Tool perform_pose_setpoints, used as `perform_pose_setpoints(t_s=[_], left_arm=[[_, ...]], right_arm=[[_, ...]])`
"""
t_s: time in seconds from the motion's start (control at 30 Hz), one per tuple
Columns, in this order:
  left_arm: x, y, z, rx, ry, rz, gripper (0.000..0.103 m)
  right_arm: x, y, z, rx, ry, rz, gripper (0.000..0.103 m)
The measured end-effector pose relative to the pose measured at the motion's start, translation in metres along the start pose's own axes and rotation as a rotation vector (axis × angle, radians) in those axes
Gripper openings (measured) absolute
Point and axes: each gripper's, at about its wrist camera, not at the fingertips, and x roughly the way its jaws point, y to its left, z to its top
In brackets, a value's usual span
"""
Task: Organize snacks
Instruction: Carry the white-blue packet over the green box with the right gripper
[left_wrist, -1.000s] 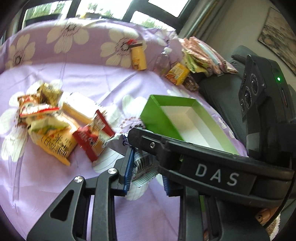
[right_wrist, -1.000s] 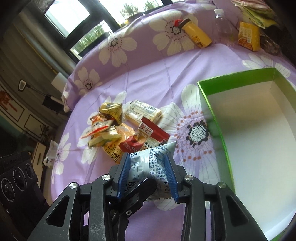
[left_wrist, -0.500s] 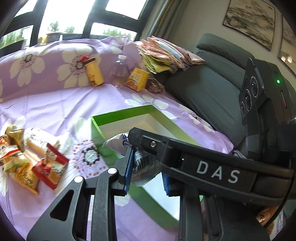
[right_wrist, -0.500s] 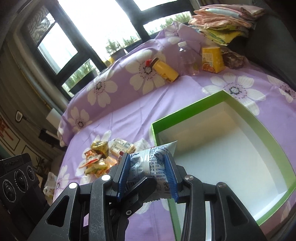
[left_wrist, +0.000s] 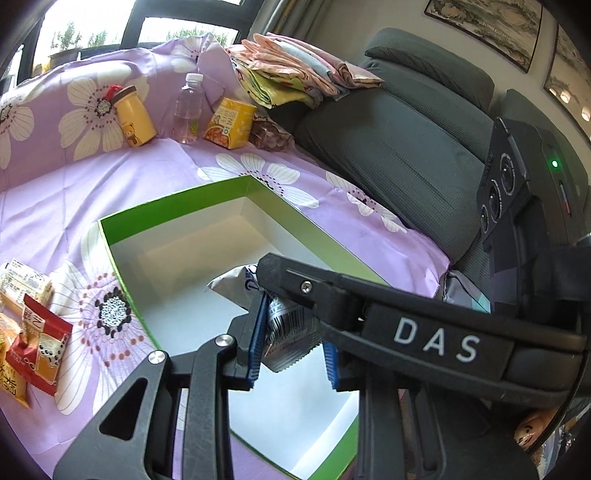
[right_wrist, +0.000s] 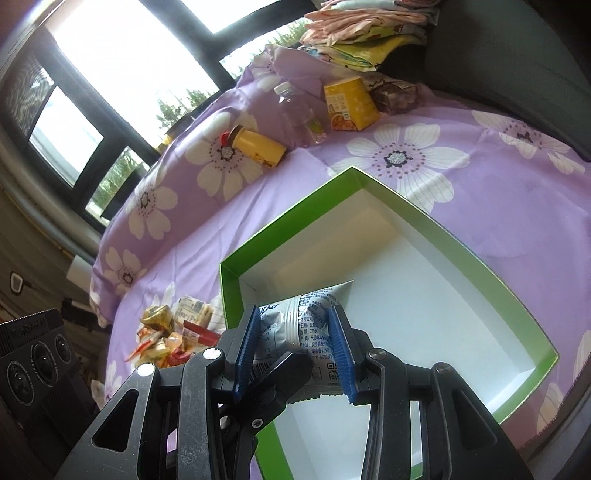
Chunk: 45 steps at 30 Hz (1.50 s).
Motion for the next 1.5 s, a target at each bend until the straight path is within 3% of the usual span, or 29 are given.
perform_pose_setpoints(t_s=[0.2,0.53,1.03,1.17,1.23,1.5], left_arm=[[0.014,0.001,0.0,-0.019,0.043,-0.007,0.026],[0.027,0.019,-0.009,-0.141,0.118,-0.035,0.026],[0.018,0.037,-0.018,-0.224,0.14,0.063,0.023],[0.011,0.051,-0.021,-0.288,0.145,0.062,0.018],[0.01,0.053,-0.022,-0.286,0.146,0.055,0.018],[0.007,0.048,-0.026,-0.234,0.147,0.144,0.018]], right_arm=[[0.007,-0.012,0.0,0.034,0.031,-0.009,0.041],[0.025,-0.015,-0.003,0.047,0.101,-0.028,0.041],[0.047,-0.003,-0.007,0.025,0.158,0.009,0.041],[0.055,-0.001,-0.009,0.036,0.185,0.042,0.041],[0.057,0.003,-0.011,0.021,0.19,0.019,0.041],[0.062,0.013,-0.014,-0.014,0.209,0.011,0.041]])
